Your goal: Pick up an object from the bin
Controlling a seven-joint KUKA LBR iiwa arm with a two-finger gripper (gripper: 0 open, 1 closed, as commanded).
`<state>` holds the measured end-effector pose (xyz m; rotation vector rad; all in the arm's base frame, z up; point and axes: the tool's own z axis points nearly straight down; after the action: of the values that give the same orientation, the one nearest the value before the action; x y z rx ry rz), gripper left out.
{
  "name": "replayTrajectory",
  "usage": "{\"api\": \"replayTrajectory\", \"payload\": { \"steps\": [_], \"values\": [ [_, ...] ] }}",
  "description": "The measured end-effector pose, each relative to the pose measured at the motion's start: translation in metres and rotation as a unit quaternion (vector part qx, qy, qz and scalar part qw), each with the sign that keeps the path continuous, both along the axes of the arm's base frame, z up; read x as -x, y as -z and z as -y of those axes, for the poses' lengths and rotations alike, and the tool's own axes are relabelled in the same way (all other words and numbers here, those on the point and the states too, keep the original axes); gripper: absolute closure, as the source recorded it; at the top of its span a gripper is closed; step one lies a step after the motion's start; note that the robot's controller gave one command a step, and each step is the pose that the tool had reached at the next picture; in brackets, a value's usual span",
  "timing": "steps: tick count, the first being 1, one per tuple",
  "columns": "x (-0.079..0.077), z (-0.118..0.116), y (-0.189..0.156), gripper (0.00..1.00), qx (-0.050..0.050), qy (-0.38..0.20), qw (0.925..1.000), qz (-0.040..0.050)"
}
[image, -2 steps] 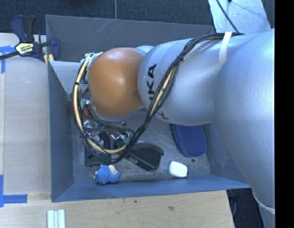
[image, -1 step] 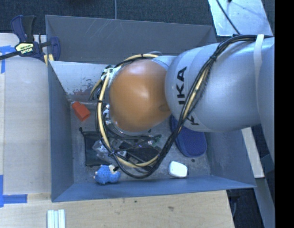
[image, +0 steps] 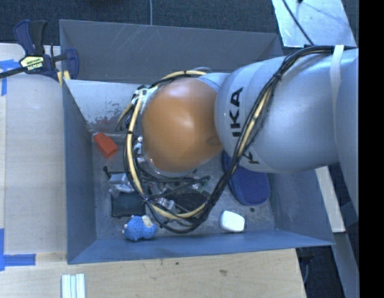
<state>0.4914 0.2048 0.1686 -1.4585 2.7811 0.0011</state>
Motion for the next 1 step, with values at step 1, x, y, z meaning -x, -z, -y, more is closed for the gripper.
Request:
{"api": "replayTrajectory", "payload": {
  "steps": [1],
  "values": [
    [-0.0532, 0.0409, 0.097, 0.0, 0.0, 0.006, 1.0, -0.0028]
  ]
}}
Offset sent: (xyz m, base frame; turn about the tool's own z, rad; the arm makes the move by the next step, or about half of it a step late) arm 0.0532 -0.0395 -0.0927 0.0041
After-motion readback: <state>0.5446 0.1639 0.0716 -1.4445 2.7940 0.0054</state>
